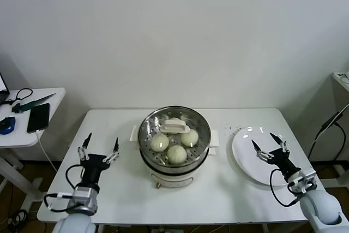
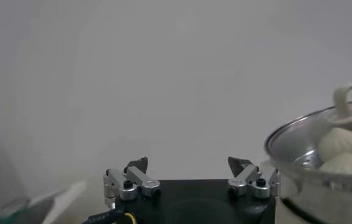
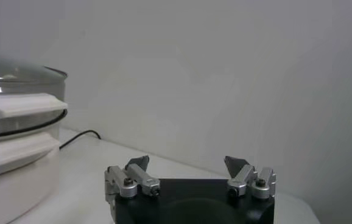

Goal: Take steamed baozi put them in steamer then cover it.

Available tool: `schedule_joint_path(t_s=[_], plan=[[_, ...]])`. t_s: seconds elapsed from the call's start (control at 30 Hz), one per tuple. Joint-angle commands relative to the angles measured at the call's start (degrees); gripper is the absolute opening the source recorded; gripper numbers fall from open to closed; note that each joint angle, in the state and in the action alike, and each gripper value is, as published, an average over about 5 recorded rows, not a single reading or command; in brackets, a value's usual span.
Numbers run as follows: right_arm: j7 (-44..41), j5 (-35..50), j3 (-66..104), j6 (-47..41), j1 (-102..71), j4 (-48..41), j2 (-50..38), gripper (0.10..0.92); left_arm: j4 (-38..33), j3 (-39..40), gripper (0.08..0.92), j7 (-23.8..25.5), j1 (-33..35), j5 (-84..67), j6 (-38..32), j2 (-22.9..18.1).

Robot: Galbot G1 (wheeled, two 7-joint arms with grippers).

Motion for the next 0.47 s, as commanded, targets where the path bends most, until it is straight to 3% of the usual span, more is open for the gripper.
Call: schedule_joint_path(t_s=[0.03, 0.47], plan=[[0.17, 2.25, 2.42, -0.04, -4.02, 2.55, 2.12, 0.823, 2.7, -6.97, 0.823, 0.6, 5.28, -11.31, -6.26, -3.19], [-0.05, 2.8, 2.87, 0.45, -4.81, 2.73, 2.8, 0.823, 1.57, -6.19, 0.823, 1.2, 6.22, -8.4, -5.69, -3.22]])
